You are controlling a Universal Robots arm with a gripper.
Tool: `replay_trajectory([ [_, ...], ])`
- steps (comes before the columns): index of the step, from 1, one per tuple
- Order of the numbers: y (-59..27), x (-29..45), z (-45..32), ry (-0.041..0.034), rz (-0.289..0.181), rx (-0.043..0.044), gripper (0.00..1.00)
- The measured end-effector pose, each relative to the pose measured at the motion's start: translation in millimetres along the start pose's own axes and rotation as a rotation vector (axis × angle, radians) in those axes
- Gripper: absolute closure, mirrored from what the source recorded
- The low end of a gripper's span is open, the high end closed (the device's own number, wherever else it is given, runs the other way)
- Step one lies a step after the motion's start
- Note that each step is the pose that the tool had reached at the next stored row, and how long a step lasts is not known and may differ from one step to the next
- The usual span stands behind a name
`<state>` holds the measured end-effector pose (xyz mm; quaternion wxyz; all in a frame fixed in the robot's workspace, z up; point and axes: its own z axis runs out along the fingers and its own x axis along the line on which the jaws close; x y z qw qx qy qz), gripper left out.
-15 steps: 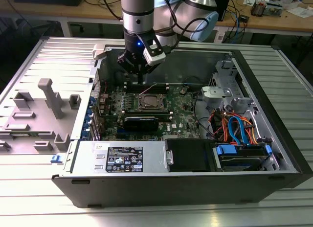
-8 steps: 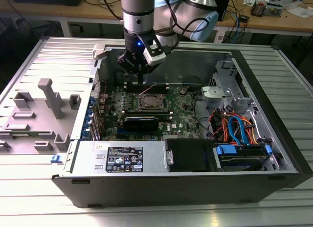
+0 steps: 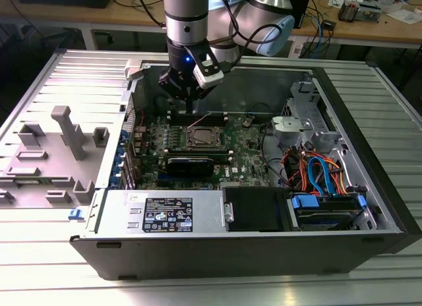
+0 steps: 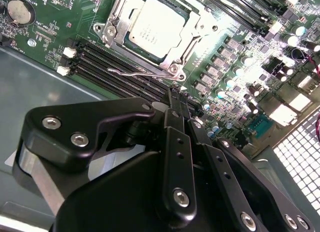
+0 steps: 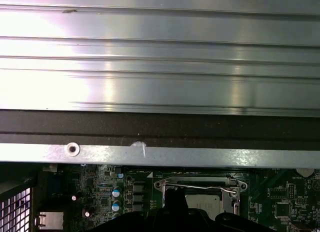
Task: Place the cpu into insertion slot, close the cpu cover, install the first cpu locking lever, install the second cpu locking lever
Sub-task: 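Install the first cpu locking lever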
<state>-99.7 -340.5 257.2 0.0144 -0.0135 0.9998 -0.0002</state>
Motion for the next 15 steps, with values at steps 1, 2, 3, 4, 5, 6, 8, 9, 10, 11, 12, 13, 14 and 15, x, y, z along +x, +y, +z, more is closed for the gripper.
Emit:
replay_trajectory([
  [1, 0.0, -0.3, 0.5, -0.0001, 0.000, 0.0000, 0.89],
  [2, 0.0, -0.4, 2.1, 0.0001, 0.000, 0.0001, 0.89],
  [3, 0.0, -0.4, 3.5, 0.0001, 0.000, 0.0001, 0.89],
  [4, 0.0, -0.6, 5.0, 0.0001, 0.000, 0.0002, 0.89],
  [5, 0.0, -1.1, 7.4, 0.0000, 0.000, 0.0001, 0.89],
  [6, 0.0, -1.7, 8.8, 0.0000, 0.000, 0.0001, 0.89],
  [8, 0.3, -4.2, 11.3, 0.0001, 0.001, 0.0011, 0.89],
  [9, 0.5, -5.8, 12.0, 0.0001, 0.004, 0.0016, 0.89],
  [10, 0.7, -7.3, 12.7, 0.0002, 0.008, 0.0021, 0.89],
  [11, 1.0, -8.6, 13.4, 0.0001, 0.011, 0.0024, 0.89],
  [12, 1.3, -9.5, 14.0, 0.0000, 0.013, 0.0024, 0.89],
  [13, 1.6, -9.7, 14.6, 0.0001, 0.013, 0.0025, 0.89],
  [14, 2.3, -9.9, 15.2, 0.0002, 0.013, 0.0025, 0.89],
  [15, 2.9, -10.2, 15.9, 0.0001, 0.013, 0.0024, 0.89],
])
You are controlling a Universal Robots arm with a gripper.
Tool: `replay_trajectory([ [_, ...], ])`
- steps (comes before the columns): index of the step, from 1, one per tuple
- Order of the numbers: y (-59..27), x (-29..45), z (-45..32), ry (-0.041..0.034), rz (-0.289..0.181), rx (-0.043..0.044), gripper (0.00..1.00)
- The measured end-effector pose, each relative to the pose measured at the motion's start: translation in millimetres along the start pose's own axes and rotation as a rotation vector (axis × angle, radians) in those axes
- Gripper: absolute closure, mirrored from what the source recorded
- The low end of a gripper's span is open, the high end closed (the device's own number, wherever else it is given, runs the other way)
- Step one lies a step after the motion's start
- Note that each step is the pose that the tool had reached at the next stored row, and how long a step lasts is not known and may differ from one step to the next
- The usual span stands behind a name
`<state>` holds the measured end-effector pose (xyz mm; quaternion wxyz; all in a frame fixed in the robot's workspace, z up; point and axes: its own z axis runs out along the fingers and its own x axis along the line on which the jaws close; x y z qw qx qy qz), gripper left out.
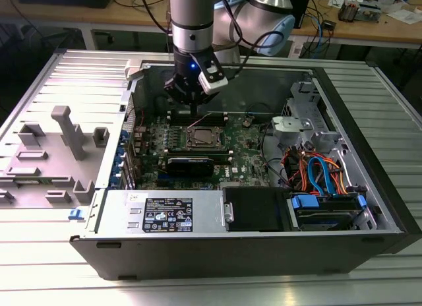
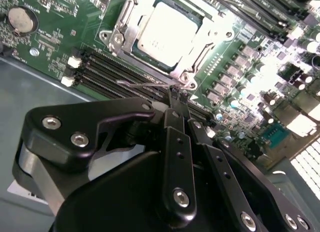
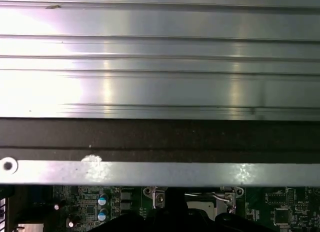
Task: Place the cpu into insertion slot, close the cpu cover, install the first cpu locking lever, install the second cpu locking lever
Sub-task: 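Install the first cpu locking lever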
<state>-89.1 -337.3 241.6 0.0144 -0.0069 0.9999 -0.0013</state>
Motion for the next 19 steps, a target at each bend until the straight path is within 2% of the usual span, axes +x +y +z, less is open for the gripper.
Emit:
replay_trajectory([
  [7, 2.6, -3.7, 4.7, 0.0000, 0.000, 0.0003, 0.89],
  [12, 2.5, -10.0, 5.8, 0.0001, 0.000, 0.0020, 0.89],
  [19, 2.6, -11.5, 6.3, 0.0000, 0.000, 0.0018, 0.89],
])
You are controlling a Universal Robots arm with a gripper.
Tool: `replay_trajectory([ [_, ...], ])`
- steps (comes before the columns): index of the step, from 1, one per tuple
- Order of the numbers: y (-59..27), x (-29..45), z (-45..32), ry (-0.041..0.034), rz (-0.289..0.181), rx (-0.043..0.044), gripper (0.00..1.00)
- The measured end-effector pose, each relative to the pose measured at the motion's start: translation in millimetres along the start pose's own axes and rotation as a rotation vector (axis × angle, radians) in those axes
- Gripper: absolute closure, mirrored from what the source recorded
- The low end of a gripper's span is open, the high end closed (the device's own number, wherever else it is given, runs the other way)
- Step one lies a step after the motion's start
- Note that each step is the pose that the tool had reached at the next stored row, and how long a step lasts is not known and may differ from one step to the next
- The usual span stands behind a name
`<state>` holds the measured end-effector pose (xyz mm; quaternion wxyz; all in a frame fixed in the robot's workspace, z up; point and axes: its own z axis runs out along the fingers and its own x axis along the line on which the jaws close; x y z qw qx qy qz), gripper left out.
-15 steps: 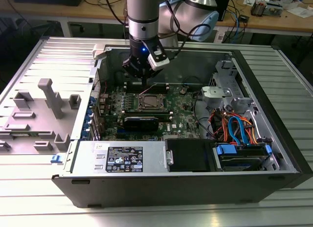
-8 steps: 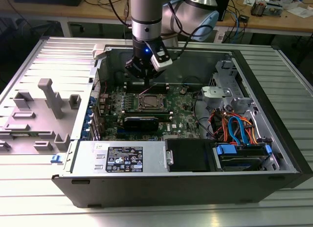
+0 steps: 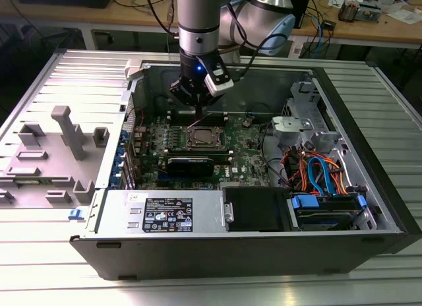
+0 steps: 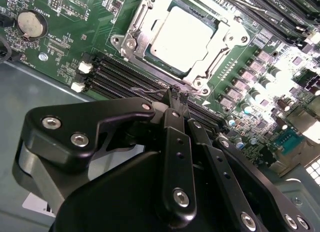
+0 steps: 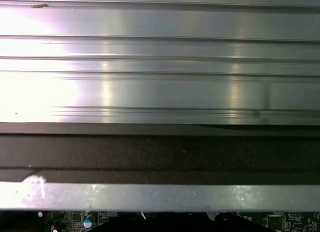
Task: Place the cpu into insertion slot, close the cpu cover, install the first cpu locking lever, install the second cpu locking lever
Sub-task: 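Install the first cpu locking lever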
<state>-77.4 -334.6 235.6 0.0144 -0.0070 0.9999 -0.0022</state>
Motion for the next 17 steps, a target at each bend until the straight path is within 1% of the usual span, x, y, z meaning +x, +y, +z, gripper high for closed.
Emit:
replay_trajectory([
  [8, 0.7, -4.5, 1.1, 0.0001, 0.000, 0.0001, 0.89],
  [17, 3.0, -4.6, 1.1, 0.0001, 0.000, 0.0001, 0.89],
])
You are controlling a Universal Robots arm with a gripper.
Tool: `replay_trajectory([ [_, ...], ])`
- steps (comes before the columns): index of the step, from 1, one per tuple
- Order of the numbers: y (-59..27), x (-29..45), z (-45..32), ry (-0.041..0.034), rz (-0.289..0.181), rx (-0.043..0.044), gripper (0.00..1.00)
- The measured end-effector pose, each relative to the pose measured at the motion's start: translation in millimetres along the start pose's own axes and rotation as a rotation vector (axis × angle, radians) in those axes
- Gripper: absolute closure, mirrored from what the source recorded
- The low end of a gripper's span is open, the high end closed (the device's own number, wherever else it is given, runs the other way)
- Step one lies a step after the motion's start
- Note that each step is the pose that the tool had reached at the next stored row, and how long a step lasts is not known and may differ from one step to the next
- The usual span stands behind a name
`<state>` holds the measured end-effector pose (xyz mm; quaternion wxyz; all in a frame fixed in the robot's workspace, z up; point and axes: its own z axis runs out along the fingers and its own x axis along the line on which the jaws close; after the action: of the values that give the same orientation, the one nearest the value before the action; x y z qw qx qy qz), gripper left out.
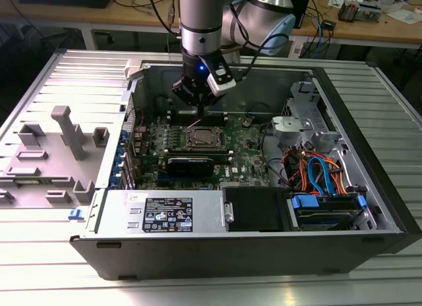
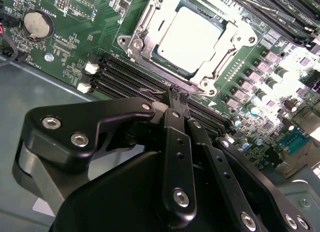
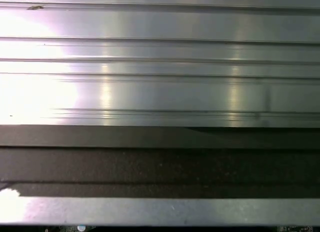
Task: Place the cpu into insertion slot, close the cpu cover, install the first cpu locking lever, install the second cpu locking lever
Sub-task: 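Install the first cpu locking lever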
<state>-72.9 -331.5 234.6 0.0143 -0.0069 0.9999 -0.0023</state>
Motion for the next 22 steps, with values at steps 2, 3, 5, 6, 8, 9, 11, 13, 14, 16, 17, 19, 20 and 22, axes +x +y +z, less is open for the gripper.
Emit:
replay_trajectory([
  [2, 0.8, 0.0, 0.3, -0.0001, 0.000, -0.0001, 0.89],
  [3, 1.4, -0.1, 0.7, -0.0001, 0.000, -0.0002, 0.89],
  [5, 1.9, -0.6, 1.7, -0.0001, 0.000, -0.0002, 0.89],
  [6, 2.2, -1.0, 2.1, 0.0000, 0.000, 0.0000, 0.89],
  [8, 2.5, -2.2, 3.3, 0.0001, 0.000, 0.0001, 0.89],
  [9, 2.6, -3.5, 4.1, 0.0001, 0.000, 0.0000, 0.89],
  [11, 2.7, -7.6, 5.4, 0.0000, 0.000, -0.0001, 0.89],
  [13, 2.8, -10.5, 6.3, 0.0000, 0.000, 0.0000, 0.89],
  [14, 2.8, -11.6, 6.7, 0.0001, 0.000, 0.0001, 0.89],
  [16, 2.9, -13.6, 7.5, 0.0002, 0.000, 0.0002, 0.89],
  [17, 2.9, -14.9, 8.1, 0.0001, 0.000, 0.0001, 0.89],
  [19, 3.1, -19.6, 10.5, 0.0000, 0.000, -0.0001, 0.89],
  [20, 3.1, -21.2, 12.1, 0.0000, 0.000, -0.0001, 0.89],
  [22, 3.1, -23.1, 19.5, 0.0000, 0.000, 0.0001, 0.89],
])
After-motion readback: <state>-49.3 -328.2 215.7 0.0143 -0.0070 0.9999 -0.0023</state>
